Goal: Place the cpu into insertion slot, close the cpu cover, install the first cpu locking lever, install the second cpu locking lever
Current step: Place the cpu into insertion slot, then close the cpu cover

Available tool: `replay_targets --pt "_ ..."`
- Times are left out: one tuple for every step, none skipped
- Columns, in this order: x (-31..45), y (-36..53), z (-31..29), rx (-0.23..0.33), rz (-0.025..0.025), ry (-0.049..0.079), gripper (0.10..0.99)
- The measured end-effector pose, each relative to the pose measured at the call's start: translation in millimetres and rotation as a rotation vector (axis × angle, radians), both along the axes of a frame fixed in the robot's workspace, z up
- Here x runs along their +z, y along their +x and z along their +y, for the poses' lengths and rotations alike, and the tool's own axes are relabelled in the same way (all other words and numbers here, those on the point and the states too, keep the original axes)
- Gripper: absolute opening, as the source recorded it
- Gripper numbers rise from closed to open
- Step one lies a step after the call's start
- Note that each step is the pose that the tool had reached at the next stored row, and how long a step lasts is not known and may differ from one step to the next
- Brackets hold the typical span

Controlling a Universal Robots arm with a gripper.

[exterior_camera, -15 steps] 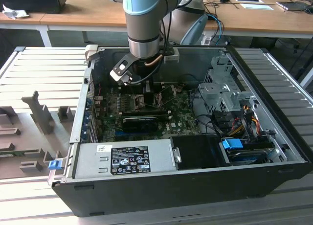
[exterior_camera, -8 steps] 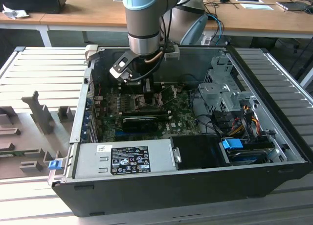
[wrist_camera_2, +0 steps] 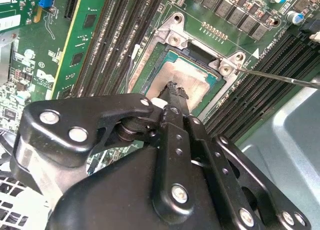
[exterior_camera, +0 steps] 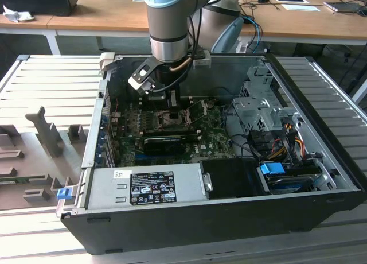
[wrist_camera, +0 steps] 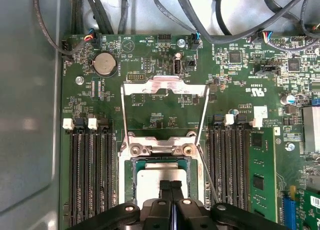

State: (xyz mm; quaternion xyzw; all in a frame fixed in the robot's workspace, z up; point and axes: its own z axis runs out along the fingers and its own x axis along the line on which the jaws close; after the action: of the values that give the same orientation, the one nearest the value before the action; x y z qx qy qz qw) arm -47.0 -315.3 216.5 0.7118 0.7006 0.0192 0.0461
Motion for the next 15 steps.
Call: replay_targets --pt "0.3 0.0 0.0 0.0 0.0 0.0 0.106" --pt "0.6 0.0 0.0 0.0 0.0 0.0 0.106" --pt "1.0 0.0 0.0 0.0 0.0 0.0 0.106" --pt "1.5 0.0 0.0 0.0 0.0 0.0 0.106" --pt "1.6 0.0 0.0 0.0 -0.0001 0.0 0.106" --pt "1.7 0.2 0.0 0.0 0.0002 0.0 0.106" --pt "1.8 3.1 -0.1 0.0 0.0027 0.0 0.106" --pt "1.8 5.0 -0.1 0.0 0.004 0.0 0.106" --pt "1.8 5.8 -0.1 0.0 0.0045 0.0 0.106" --pt "1.8 6.9 -0.2 0.0 0.0054 0.0 0.106" --pt "1.8 8.4 -0.2 0.0 0.008 0.0 0.106" --pt "1.8 9.1 -0.2 0.0 0.014 0.0 0.106" --pt "1.8 9.1 -0.2 0.0 0.0145 0.001 0.106" --pt "1.8 9.1 -0.2 0.0 0.0144 0.001 0.106" --pt "2.2 9.1 -0.2 0.0 0.0145 0.001 0.106"
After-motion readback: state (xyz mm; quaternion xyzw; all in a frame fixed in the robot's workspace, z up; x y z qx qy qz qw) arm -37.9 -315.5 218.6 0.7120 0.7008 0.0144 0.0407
